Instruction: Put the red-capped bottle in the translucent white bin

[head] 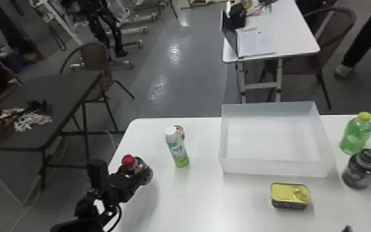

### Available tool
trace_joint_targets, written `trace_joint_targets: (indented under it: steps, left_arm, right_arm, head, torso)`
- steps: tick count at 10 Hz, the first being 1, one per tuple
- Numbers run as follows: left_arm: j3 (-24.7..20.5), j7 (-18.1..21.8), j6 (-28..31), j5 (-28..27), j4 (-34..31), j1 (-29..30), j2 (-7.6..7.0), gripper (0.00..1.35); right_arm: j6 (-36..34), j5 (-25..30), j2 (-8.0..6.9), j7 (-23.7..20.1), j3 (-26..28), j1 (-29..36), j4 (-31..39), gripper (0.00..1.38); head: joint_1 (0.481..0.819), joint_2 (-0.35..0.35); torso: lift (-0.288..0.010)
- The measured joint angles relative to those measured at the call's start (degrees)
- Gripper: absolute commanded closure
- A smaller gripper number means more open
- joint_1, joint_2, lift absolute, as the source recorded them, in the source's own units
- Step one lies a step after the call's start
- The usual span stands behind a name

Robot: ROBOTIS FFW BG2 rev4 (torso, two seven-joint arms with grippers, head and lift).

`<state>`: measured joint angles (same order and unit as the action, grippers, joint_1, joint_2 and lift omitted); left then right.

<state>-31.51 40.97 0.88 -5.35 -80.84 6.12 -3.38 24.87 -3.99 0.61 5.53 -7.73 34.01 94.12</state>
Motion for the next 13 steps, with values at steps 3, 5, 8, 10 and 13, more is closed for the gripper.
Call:
trace_joint_targets:
  steps: [3, 5, 8, 10, 13]
  left_arm:
    - [13.23, -3.66, 4.28, 10.38, -10.79, 2.37, 0.35, 0.83]
    - [22.22, -6.36, 5.41, 16.52, -12.23, 0.70, -2.08, 0.83]
    - [30.53, -7.07, 2.79, 18.36, -7.41, -5.37, -4.81, 0.83]
    - [34.73, -6.00, -0.48, 18.41, 2.10, -10.91, -6.09, 0.83]
    - [37.03, -2.31, -6.60, 17.48, 19.49, -20.30, -5.09, 0.82]
  right_arm:
    - [0.00, -0.15, -0.04, -0.05, 0.00, -0.11, -0.12, 0.13]
    - [0.00, -0.29, -0.01, -0.08, 0.00, -0.29, -0.27, 0.13]
    - [0.00, -0.47, -0.05, -0.40, 0.00, -0.69, -0.63, 0.13]
    - [0.00, -0.72, -0.06, -0.57, 0.00, -0.86, -0.83, 0.13]
    - [0.00, -0.99, -0.01, -1.02, 0.00, -1.18, -1.14, 0.13]
  head:
    - [0.695, 0.156]
    - [0.695, 0.055]
    - [0.695, -0.012]
    - [0.695, -0.041]
    - [0.695, -0.052]
  torso:
    - [-0.017]
    - [-0.017]
    - [-0.017]
    - [-0.017]
    - [-0.017]
